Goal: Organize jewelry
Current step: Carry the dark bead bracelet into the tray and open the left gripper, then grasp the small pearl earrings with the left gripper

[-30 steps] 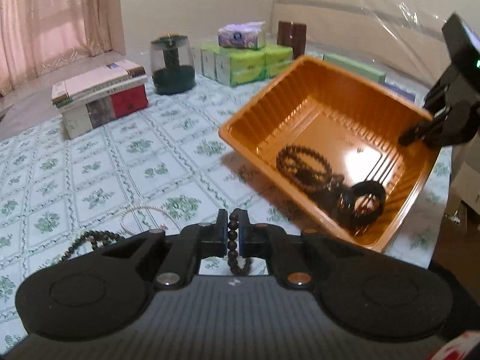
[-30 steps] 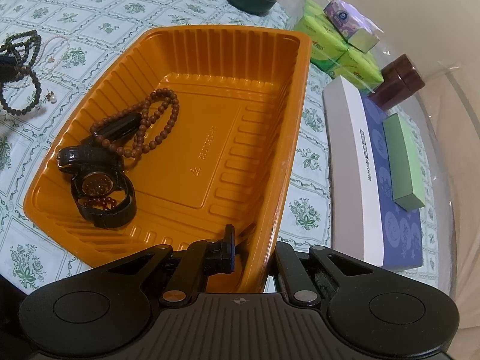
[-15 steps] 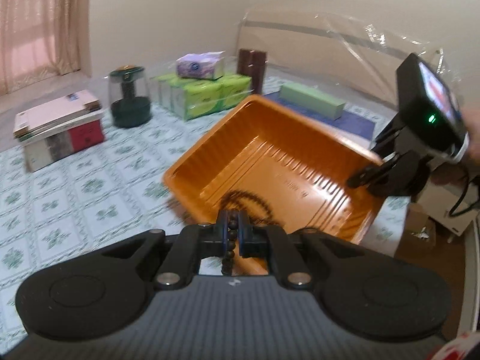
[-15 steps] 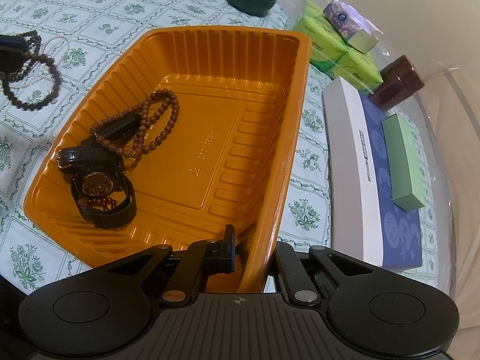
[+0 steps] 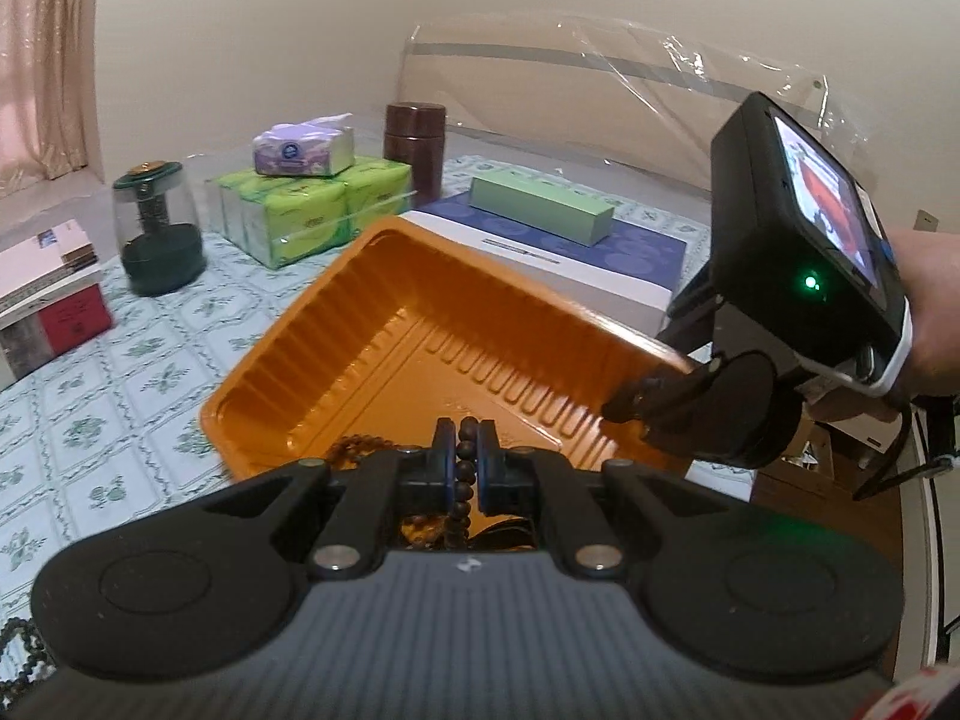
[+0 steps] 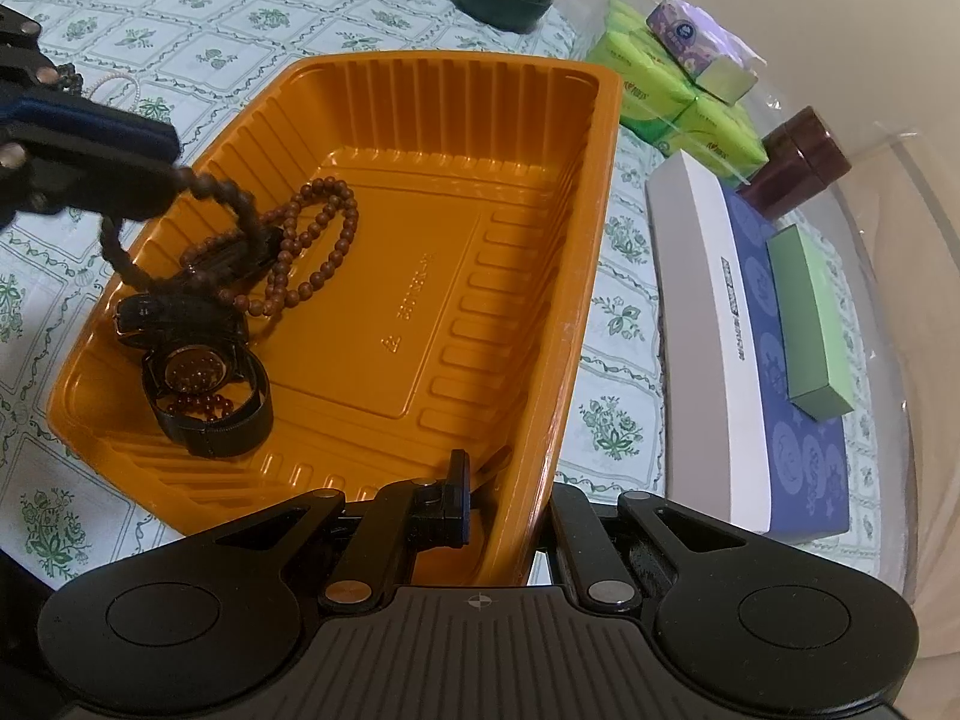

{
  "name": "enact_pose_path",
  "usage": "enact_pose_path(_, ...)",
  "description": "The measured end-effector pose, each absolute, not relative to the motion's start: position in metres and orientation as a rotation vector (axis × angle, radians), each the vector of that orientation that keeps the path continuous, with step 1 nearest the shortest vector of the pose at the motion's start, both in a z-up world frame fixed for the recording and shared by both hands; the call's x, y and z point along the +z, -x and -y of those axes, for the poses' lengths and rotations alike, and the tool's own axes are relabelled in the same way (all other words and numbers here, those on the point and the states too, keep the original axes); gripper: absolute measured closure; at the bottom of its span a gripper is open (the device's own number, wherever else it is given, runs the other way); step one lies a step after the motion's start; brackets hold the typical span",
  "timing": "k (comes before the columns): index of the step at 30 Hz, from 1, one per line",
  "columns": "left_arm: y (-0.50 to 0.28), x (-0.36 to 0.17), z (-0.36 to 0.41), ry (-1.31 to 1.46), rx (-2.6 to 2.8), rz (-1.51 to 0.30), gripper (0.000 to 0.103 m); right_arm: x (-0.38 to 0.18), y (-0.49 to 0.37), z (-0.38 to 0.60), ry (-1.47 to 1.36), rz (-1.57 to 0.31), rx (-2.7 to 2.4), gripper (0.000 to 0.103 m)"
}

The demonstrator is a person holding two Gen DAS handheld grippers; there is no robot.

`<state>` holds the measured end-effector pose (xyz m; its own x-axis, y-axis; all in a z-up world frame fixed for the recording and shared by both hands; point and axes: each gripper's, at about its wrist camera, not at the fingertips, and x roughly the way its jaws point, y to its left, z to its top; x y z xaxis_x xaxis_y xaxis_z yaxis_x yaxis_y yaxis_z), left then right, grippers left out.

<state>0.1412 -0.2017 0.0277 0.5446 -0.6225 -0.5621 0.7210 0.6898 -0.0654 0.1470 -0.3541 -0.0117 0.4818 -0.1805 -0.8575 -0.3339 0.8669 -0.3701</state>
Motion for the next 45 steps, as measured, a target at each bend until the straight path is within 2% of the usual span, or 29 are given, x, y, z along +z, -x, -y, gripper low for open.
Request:
enact_pose_path(22, -0.145, 0.008, 0.224, -0.234, -0.814, -0.632, 0.097, -0.012, -0.148, 0.357, 0.534, -1.078, 0.102, 0.097)
enact_pose_path(23, -0.145, 0.008, 0.224, -0.234, -0.816, -0.632, 0.096, -0.012, -0.148, 0.357, 0.535, -1.078, 0.101, 0.097)
enact_pose_path(24, -0.145, 0.008, 0.224, -0.233, -0.818, -0.628, 0.087, -0.012, -0.148, 0.357, 0.535, -1.078, 0.101, 0.097)
enact_pose_path(26, -0.143, 0.008, 0.223, -0.235, -0.809, -0.619, 0.077, -0.012, -0.148, 0.356, 0.535, -1.078, 0.101, 0.097)
enact_pose_path(27, -0.143, 0.009, 0.22, -0.234, -0.802, -0.612, 0.077, -0.012, -0.148, 0.356, 0.535, -1.078, 0.1, 0.097)
enact_pose_path(37, -0.144, 0.011, 0.156, -0.194, -0.642, -0.591, 0.076, -0.012, -0.148, 0.357, 0.534, -1.077, 0.101, 0.097)
enact_pose_path(45, -0.142, -0.017, 0.091, -0.159, -0.476, -0.657, 0.074, -0.012, -0.147, 0.357, 0.533, -1.077, 0.099, 0.097)
